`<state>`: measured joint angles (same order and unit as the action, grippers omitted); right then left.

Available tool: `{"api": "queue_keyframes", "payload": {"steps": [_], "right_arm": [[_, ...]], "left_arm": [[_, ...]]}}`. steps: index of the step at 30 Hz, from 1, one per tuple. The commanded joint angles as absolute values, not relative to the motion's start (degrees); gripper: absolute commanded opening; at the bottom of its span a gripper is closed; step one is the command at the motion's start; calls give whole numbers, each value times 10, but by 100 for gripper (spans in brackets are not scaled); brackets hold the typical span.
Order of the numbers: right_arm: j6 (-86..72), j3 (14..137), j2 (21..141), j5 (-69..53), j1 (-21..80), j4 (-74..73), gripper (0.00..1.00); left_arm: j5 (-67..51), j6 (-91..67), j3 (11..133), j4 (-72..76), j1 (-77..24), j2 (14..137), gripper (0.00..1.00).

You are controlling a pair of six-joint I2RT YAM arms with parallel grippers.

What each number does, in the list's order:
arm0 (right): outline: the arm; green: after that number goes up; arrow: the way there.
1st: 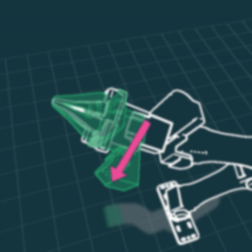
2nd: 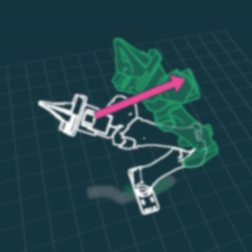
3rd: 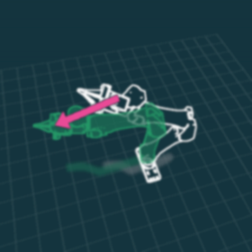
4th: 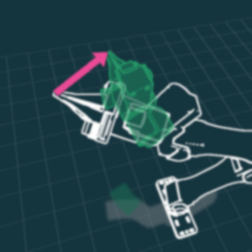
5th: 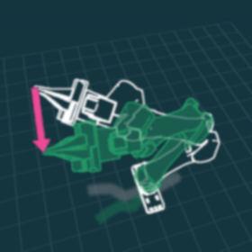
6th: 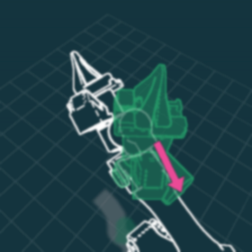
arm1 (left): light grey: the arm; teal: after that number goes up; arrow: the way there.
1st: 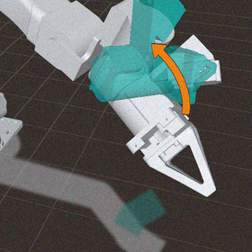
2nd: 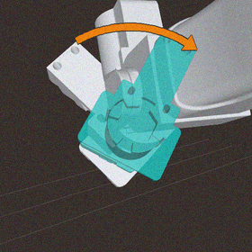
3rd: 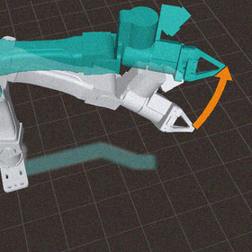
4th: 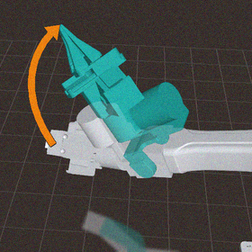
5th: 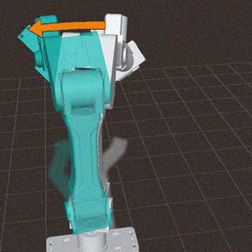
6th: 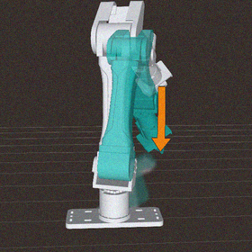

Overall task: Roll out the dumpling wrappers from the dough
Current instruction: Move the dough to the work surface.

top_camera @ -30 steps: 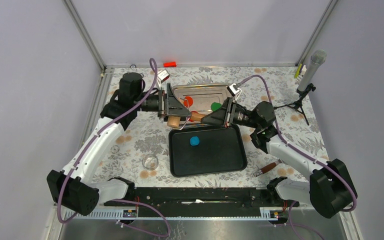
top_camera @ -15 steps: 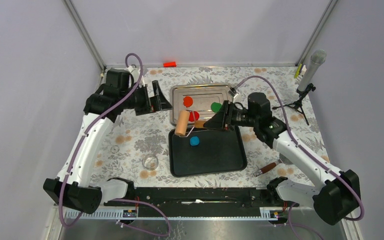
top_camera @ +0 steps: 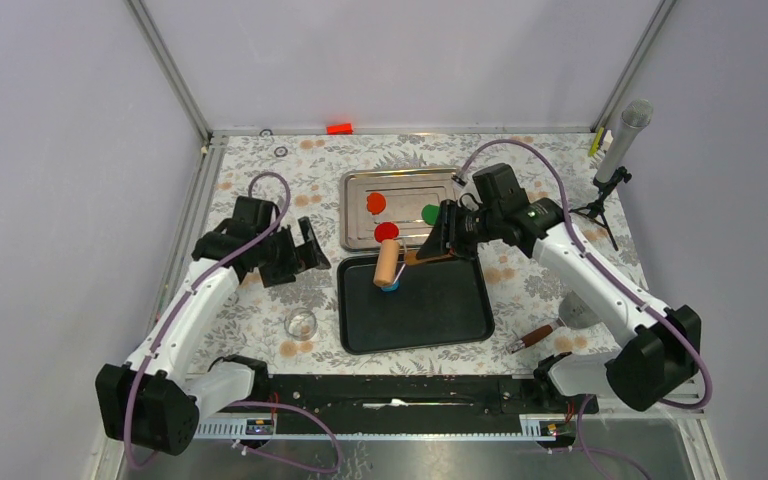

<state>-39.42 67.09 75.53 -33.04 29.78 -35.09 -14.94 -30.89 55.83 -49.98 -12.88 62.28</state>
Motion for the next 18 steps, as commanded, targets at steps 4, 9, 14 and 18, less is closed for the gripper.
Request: {"api": "queue_keyframes", "payload": {"steps": [4,9,14,18], "right_arm": [[-461,693,800,-268,310,-286,0],[-537,641,819,-213,319,-205,0],[-594,601,834,-209,325,-149,0],[-619,591,839,-190,344,-140,0]], "left_arm": [[-153,-355,461,-406,-130,599,99],[-155,-362,452,-398,-130,600,99],[-200,-354,460,-391,-130,630,99],[-194,-354,471,-390,-130,653,99]]}}
